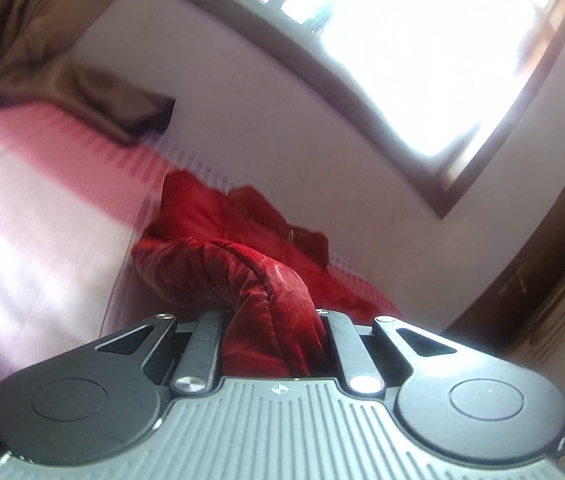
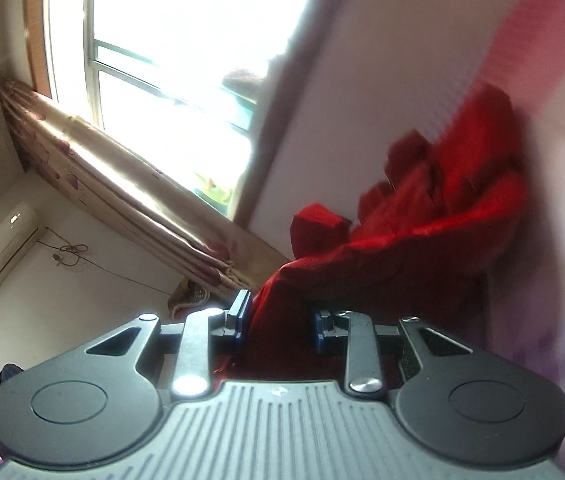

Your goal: Fold large clothes

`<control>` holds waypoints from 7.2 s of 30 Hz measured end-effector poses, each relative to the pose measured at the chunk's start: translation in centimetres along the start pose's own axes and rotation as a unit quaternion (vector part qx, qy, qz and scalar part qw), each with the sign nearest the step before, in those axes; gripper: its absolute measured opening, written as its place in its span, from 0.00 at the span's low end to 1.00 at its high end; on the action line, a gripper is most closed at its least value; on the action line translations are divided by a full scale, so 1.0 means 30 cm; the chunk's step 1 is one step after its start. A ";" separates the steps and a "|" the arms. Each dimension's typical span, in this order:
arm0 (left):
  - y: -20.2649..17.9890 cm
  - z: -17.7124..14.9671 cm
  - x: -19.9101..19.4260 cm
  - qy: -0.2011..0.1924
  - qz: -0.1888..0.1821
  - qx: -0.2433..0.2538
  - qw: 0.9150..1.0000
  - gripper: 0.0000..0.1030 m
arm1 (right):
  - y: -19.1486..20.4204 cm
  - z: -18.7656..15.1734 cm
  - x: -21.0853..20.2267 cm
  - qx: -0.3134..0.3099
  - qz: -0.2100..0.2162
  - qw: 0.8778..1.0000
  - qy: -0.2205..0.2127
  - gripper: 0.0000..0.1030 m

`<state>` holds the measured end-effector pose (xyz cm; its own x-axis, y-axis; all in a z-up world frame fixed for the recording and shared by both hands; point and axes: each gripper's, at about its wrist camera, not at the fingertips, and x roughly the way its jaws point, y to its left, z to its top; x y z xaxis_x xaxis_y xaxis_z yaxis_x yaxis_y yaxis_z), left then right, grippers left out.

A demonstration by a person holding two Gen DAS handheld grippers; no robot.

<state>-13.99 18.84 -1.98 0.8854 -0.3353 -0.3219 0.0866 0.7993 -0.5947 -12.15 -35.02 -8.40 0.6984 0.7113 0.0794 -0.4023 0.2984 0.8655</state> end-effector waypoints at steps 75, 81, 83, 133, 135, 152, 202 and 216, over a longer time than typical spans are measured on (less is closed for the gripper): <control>0.189 0.259 0.987 0.038 0.188 0.130 0.973 0.42 | -0.349 0.461 0.819 -0.119 -0.214 0.968 0.061 0.30; 0.218 0.231 0.988 0.035 0.186 0.124 0.974 0.42 | -0.435 0.466 0.787 -0.095 -0.257 0.960 0.058 0.27; 0.237 0.223 0.986 0.033 0.181 0.116 0.976 0.42 | -0.448 0.458 0.797 -0.097 -0.268 0.956 0.069 0.25; 0.280 0.162 0.907 0.014 0.154 0.123 0.980 0.42 | -0.373 0.268 0.842 -0.309 -0.327 0.891 0.056 0.26; 0.280 0.161 0.907 0.014 0.154 0.123 0.980 0.42 | -0.371 0.265 0.844 -0.313 -0.328 0.890 0.055 0.27; 0.244 0.173 0.893 0.025 0.167 0.174 0.970 0.42 | -0.362 0.266 0.847 -0.317 -0.334 0.886 0.057 0.27; 0.547 0.288 0.735 0.198 -0.110 0.063 0.972 0.33 | -0.109 0.091 1.135 -0.318 -0.183 0.913 0.180 0.66; 0.590 0.281 0.732 0.196 -0.101 0.039 0.975 0.54 | -0.028 0.088 1.039 -0.332 -0.167 0.919 0.129 0.68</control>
<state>10.84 29.82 -13.35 0.6049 -0.6423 -0.4706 0.2886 0.7277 -0.6223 11.50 -14.78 -5.37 0.7202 0.6103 -0.3299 -0.5228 0.7901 0.3201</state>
